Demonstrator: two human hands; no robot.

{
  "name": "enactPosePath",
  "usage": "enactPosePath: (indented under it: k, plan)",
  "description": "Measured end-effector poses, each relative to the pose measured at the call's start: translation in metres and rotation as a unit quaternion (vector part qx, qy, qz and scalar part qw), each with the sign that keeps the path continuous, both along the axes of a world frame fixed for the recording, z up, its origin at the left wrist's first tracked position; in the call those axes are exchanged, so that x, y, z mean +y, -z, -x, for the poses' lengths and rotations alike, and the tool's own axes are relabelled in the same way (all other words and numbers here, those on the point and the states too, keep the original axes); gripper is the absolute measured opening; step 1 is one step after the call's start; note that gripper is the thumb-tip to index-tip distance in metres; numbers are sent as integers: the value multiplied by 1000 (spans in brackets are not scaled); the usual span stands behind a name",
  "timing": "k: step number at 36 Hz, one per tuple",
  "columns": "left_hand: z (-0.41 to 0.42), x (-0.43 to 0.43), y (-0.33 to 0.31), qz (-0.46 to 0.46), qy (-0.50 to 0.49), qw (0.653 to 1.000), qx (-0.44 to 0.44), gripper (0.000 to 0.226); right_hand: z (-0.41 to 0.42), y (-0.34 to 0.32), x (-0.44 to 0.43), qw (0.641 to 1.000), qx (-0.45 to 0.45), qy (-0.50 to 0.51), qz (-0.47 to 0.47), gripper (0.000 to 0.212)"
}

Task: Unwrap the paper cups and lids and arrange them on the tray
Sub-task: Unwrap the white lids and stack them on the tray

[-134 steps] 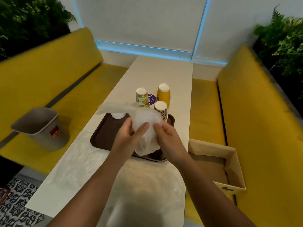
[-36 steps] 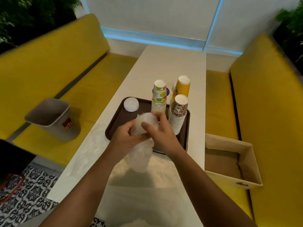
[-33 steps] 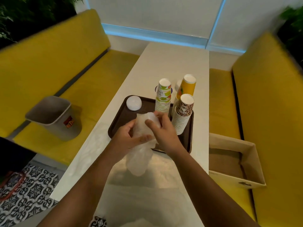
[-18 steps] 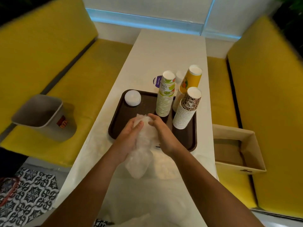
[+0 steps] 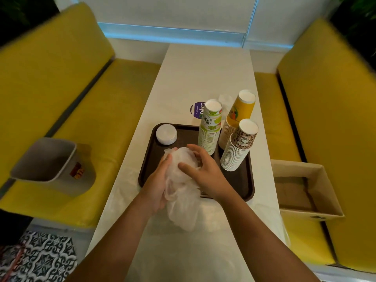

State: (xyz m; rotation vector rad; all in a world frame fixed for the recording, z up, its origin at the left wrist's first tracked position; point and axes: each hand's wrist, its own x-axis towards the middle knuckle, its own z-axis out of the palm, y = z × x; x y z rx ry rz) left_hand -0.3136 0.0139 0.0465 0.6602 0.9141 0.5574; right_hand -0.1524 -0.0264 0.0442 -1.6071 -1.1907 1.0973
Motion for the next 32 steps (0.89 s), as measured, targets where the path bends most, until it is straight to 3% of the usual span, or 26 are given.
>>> enactPosePath:
  k: [4,8,11,14,17,24,32]
  plan:
    - [-6,3,-2,-28,-20,999,-32,39,-6,-1,3,998,44,-39,17,61]
    - [-12,6,4,-47,-44,998,-25,49,-9,-3,11,995,73,-48,43,39]
    - [-13,10,7,-46,-61,997,-29,43,-13,0,18,996,67,-52,37,43]
    - [-12,16,8,-31,-79,995,-48,42,-14,8,25,992,120,-4,22,45]
    - [-9,20,9,-30,-85,995,-46,41,-16,12,29,980,192,50,34,33]
    - [-7,26,21,22,-48,998,-30,53,-17,16,38,979,185,23,87,25]
    - [-1,34,27,59,-59,995,-49,66,-19,14,40,979,190,65,39,26]
